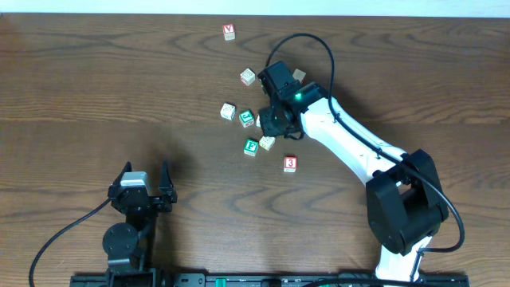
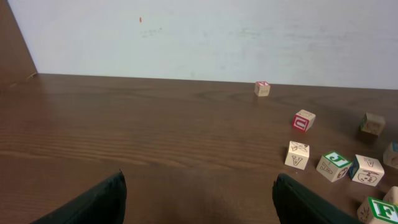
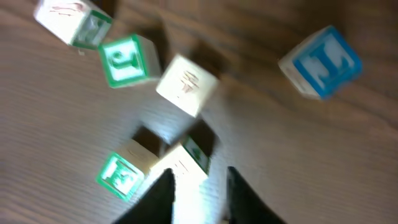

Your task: Lift 3 blocks

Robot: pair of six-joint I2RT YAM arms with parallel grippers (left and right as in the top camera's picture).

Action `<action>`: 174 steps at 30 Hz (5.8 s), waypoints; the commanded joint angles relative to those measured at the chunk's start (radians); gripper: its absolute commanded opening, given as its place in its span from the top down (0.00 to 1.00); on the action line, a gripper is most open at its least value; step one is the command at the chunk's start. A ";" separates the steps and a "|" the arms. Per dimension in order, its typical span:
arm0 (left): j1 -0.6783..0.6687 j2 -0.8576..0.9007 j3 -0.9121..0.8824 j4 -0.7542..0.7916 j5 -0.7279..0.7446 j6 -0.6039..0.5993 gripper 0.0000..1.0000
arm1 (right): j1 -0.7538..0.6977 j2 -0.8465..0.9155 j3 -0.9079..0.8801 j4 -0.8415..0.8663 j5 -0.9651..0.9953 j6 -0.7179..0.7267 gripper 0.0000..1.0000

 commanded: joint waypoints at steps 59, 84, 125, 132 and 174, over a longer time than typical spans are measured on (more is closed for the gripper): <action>0.005 -0.002 -0.012 -0.041 0.020 0.000 0.24 | 0.089 0.183 0.017 -0.169 0.055 0.243 0.99; 0.005 -0.002 -0.012 -0.041 0.020 0.000 0.24 | 0.115 0.182 0.018 -0.133 -0.126 -0.071 0.99; 0.005 -0.002 -0.012 -0.041 0.020 0.000 0.24 | 0.113 0.182 0.074 -0.053 0.171 0.079 0.65; 0.005 -0.002 -0.012 -0.041 0.021 0.000 0.24 | 0.113 0.182 0.238 -0.185 0.193 0.075 0.51; 0.005 -0.002 -0.012 -0.042 0.020 0.000 0.24 | 0.215 0.301 0.266 -0.161 0.180 0.244 0.50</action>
